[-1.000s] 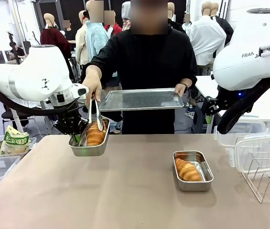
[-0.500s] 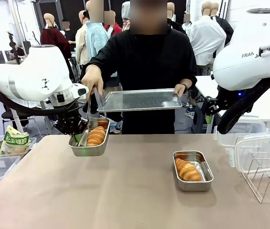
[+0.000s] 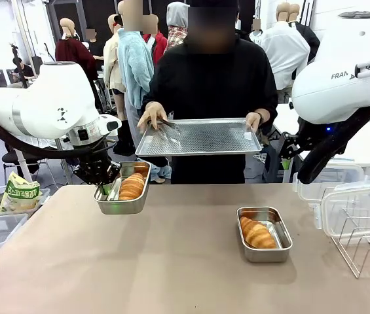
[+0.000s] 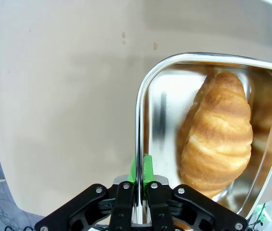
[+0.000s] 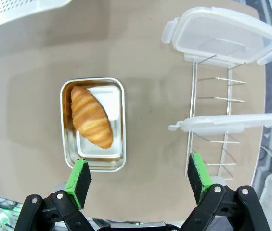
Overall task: Place the bread in airtight containers.
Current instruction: Once an object is inside an Airtight Container , place the container in the center of the table.
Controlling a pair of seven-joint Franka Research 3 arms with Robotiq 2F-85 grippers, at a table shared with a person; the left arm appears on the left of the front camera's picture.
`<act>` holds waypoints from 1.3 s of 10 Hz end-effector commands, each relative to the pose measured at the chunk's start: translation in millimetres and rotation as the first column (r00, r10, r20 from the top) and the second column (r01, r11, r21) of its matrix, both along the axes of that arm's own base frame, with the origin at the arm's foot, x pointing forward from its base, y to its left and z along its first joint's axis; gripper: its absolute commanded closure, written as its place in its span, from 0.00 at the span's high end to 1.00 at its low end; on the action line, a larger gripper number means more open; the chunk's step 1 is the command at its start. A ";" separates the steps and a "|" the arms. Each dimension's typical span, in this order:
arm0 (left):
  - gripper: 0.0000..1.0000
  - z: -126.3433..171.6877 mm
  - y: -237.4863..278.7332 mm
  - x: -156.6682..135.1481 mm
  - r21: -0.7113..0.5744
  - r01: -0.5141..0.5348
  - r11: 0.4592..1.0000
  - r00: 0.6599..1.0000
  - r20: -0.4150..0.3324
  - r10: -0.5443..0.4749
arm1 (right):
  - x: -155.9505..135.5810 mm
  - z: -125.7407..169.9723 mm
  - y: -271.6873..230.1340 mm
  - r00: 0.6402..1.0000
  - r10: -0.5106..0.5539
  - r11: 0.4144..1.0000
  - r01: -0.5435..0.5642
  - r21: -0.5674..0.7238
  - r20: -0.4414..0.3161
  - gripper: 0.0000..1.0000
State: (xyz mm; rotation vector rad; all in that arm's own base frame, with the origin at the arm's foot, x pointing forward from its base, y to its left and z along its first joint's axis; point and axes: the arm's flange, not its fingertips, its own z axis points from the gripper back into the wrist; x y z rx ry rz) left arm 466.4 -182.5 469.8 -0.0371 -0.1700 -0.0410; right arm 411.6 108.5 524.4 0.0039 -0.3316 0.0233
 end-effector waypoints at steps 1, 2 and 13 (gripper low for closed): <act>0.00 3.6 0.3 0.1 -0.003 -0.001 1.000 1.000 0.009 0.001 | -0.5 0.7 1.3 1.000 -0.014 1.000 0.014 0.000 0.003 1.00; 0.00 3.6 0.3 0.1 -0.003 -0.001 1.000 1.000 0.009 0.001 | -0.5 0.7 1.3 1.000 -0.014 1.000 0.014 0.000 0.003 1.00; 0.00 0.0 0.0 0.0 0.000 0.000 1.000 1.000 0.000 0.000 | -0.5 0.7 1.3 1.000 -0.014 1.000 0.014 0.000 0.003 1.00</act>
